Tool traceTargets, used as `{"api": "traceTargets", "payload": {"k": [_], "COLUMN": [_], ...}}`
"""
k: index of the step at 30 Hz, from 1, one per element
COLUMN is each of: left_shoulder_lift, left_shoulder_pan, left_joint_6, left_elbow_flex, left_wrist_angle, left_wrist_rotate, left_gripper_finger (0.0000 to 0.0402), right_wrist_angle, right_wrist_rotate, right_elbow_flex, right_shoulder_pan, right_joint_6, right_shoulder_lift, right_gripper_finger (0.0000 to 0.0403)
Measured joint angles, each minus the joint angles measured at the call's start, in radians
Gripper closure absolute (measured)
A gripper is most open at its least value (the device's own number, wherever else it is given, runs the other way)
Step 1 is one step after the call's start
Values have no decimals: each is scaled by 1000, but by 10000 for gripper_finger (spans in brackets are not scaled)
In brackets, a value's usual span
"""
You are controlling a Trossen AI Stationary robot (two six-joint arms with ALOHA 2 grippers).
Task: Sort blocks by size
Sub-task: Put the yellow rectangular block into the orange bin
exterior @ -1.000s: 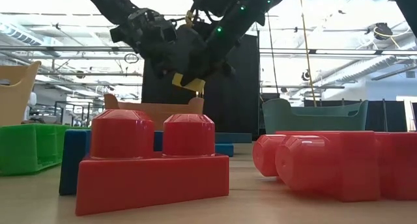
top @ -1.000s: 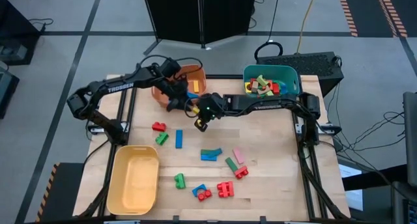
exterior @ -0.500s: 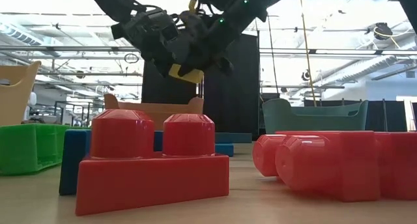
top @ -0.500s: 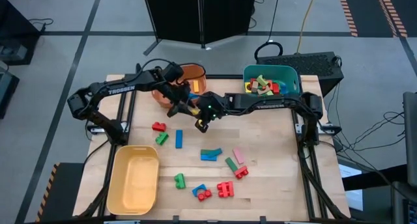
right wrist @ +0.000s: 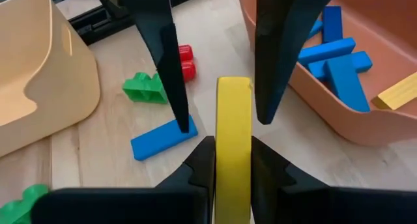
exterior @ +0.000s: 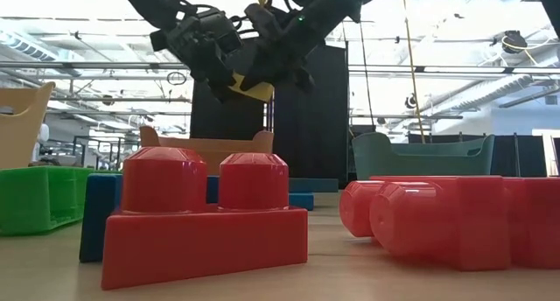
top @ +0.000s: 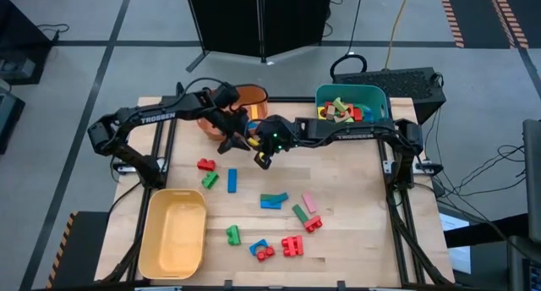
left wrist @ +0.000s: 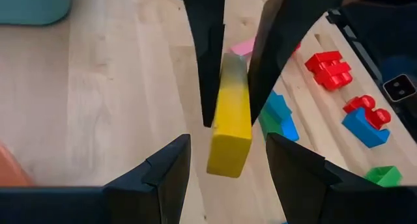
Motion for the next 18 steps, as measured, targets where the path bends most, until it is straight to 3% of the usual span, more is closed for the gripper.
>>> {"api": "traceTargets", "payload": {"k": [9, 18], "left_shoulder_lift": [0, 0], "left_shoulder_pan": [-8, -7], "left_joint_6": [-107, -119], "left_elbow_flex": [0, 0], "left_wrist_angle": [42, 49], "left_wrist_rotate": [21, 26], "left_gripper_finger": [214, 339], "right_wrist_angle": [0, 0], "right_wrist_rotate": [-1, -9], "right_elbow_flex": [0, 0], "right_shoulder_pan": [1, 1], "right_joint_6": [-15, -15], "right_shoulder_lift": [0, 0], "right_gripper_finger": [358, 358]}}
